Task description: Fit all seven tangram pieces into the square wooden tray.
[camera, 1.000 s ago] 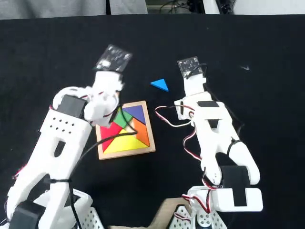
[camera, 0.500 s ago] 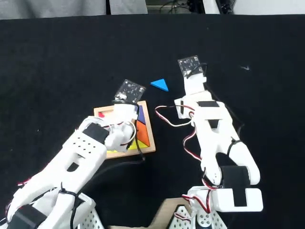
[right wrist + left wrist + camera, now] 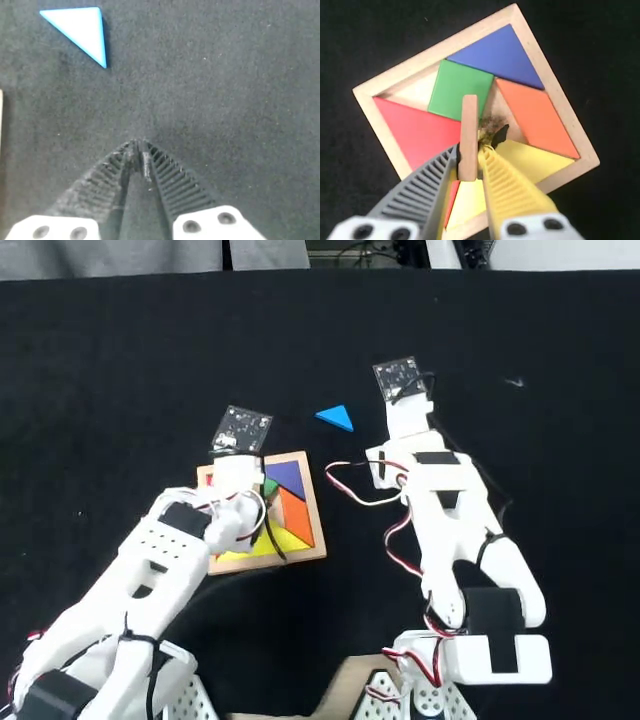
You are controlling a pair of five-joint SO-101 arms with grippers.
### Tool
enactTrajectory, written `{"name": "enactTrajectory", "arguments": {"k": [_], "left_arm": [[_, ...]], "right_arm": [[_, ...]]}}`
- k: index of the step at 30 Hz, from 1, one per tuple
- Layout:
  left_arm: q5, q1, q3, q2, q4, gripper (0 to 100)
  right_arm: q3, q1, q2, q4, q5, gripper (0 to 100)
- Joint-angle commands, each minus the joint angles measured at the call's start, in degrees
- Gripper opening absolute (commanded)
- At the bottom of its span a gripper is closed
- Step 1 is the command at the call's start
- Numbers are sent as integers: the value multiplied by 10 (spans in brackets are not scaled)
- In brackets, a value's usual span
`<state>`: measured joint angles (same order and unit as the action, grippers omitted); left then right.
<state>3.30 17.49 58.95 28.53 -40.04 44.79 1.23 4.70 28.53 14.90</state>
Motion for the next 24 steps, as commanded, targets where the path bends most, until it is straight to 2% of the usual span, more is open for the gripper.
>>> {"name": "enactTrajectory", "arguments": {"k": [1, 6, 15, 19, 24], "left_arm": [[-17, -1, 4, 17, 47, 30], [-31, -1, 36, 16, 105, 30], [-30, -6, 37, 13, 115, 34], [-29, -7, 34, -36, 158, 34], [-25, -7, -13, -85, 127, 34]], "right_arm": [[-18, -1, 1, -12, -1, 11], [-18, -1, 1, -12, -1, 11], [-18, -1, 1, -12, -1, 11], [-18, -1, 1, -12, -1, 11], [-18, -1, 1, -12, -1, 11]]}}
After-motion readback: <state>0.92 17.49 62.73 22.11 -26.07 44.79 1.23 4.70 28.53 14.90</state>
